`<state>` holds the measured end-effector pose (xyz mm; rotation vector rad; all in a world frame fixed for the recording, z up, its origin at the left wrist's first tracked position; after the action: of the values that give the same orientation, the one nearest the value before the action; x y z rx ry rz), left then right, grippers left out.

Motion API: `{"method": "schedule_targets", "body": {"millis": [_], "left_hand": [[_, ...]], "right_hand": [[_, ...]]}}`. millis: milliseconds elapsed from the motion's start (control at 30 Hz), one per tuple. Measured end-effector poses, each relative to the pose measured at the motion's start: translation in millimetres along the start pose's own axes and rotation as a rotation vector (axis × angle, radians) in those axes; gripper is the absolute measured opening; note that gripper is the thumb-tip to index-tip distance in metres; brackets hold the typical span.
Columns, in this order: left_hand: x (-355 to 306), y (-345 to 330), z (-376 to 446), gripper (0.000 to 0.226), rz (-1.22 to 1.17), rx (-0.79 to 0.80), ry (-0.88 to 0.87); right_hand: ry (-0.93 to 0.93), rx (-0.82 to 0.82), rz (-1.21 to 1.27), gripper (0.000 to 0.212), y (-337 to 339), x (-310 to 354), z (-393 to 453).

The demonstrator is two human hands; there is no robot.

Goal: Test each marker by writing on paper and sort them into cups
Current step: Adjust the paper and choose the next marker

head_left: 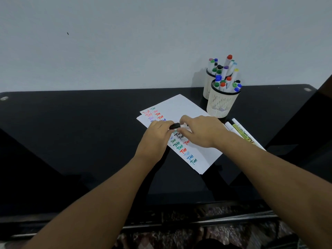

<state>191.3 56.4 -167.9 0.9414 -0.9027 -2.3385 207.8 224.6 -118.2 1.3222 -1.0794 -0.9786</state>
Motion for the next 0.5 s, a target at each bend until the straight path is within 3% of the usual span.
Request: {"method": "schedule_targets", "body": {"millis": [100,200,333,400,500], "left_hand": [[10,-2,0,0.025,0.007,-0.024,0.160],[15,-8,0,0.027,0.043,0.009,0.187],[14,-9,1,0.036,0.059,0.043,0.177],[11,-8,2,0.038,0.043,0.068,0.153],[9,-9,3,0.038,0.033,0.095,0.140]], "right_hand": [[-0.080,-0.037,0.285,0.025,3,-12,-7],[-0.166,-0.172,0.647,0.021,6,-23,-16],[-0.347,-0.297,1.251,0.031,-9,-27,-29],[-0.321,-0.282,1.305,0.035,-19,-24,-36],[-0.292,-0.288,1.181,0.036,-34,-20,-47]]}}
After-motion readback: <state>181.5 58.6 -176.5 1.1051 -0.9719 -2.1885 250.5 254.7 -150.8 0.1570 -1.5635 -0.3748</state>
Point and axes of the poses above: each hand's wrist, its own z-axis towards the middle knuckle, its own y-axis out of the back of the hand, x = y × z, the point moved 4 cm from there along z, towards the middle knuckle, and after that the axes turned 4 degrees about y, right-handed, at the moved point
